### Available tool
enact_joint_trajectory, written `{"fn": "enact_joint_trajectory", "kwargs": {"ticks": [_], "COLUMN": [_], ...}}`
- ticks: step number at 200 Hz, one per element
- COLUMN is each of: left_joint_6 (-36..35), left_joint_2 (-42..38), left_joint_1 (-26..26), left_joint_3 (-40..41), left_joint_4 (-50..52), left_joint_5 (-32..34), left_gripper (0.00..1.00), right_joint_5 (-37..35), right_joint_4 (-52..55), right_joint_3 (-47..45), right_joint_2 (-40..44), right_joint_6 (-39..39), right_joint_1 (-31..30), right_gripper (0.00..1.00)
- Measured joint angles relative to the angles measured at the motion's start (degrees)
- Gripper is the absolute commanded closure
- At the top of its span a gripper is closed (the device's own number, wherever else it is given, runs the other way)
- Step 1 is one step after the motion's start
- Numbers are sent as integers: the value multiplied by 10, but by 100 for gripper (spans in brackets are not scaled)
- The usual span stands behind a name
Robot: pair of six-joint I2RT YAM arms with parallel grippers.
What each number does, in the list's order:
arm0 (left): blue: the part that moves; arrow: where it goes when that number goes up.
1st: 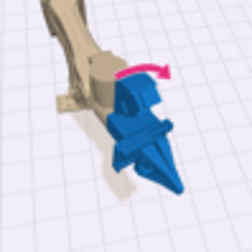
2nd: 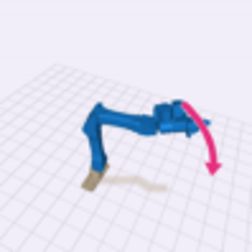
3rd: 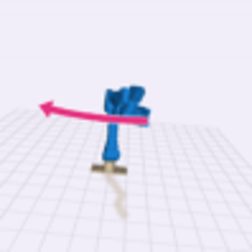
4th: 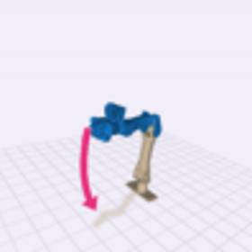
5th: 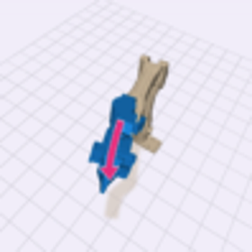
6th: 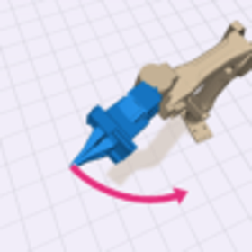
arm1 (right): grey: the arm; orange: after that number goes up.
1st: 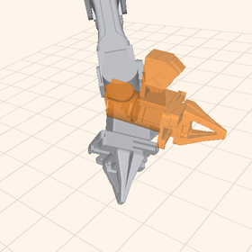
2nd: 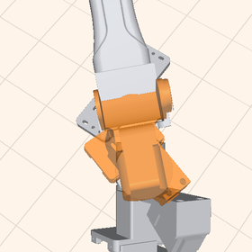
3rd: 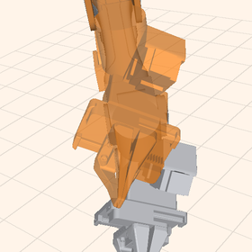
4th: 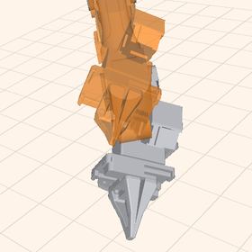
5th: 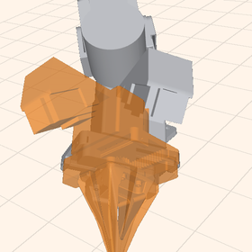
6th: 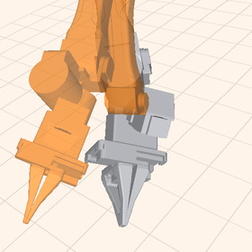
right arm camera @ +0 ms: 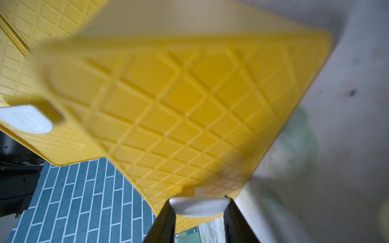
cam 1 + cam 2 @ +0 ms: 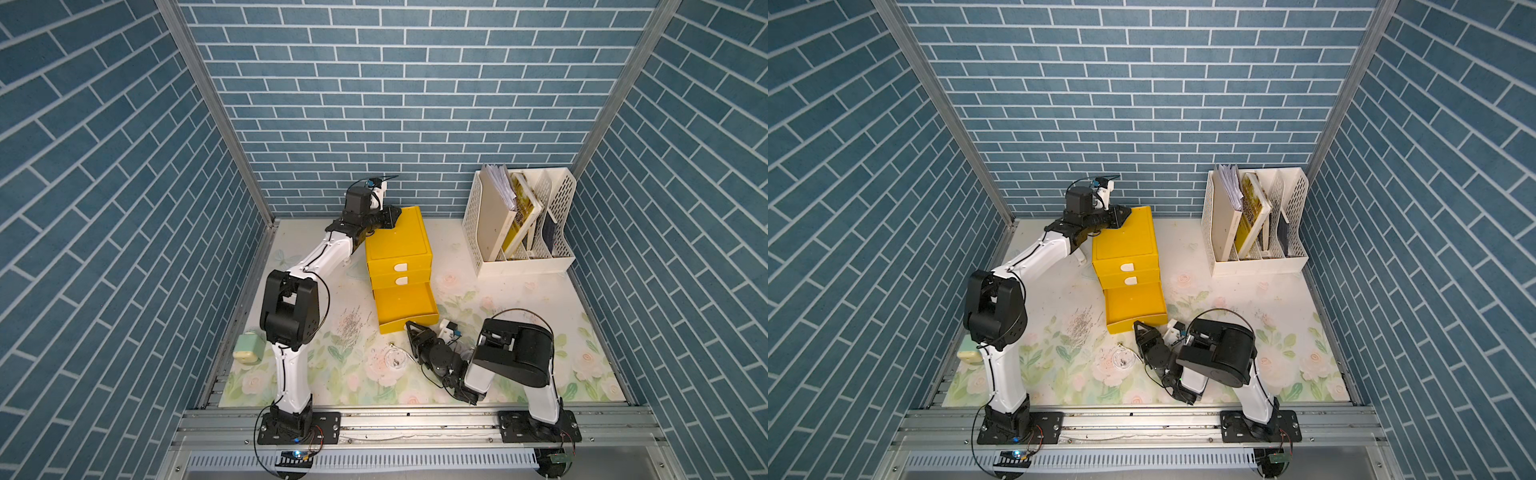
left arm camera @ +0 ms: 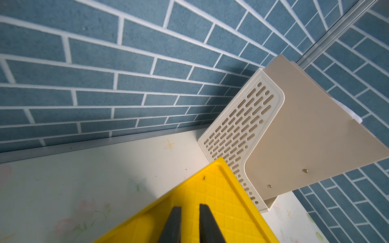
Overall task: Place the wired earphones into the drawer by color
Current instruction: Open the drawer in the storage box.
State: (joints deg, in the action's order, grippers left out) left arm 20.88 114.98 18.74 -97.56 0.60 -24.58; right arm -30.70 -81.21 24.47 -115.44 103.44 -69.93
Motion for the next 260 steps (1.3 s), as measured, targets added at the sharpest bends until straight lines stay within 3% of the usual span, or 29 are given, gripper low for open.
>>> {"fn": "enact_joint_trajectory", "kwargs": {"ticks": [55, 93, 131, 185, 260], "left_joint_6": [3, 7, 28, 52, 68], "left_joint_2": [0, -1, -15, -23, -17], "left_joint_1": [3, 6, 11, 14, 13], "left_joint_3": [0, 0, 4, -12, -129], "left_joint_4": [0, 1, 18, 49, 199], "left_joint_5": [10, 14, 6, -6, -3], "left_gripper": [79, 76, 50, 24, 12], "right_joint_5": [-13, -19, -14, -14, -18], "right_joint_4": [40, 52, 102, 174, 302], "right_joint_3": [0, 1, 0, -15, -35], "right_joint_2": [22, 27, 41, 101, 275], "right_joint_6": [13, 16, 16, 5, -47], "right_joint_1": [-16, -21, -24, -24, -24], "right_gripper": [68, 60, 43, 40, 40]}}
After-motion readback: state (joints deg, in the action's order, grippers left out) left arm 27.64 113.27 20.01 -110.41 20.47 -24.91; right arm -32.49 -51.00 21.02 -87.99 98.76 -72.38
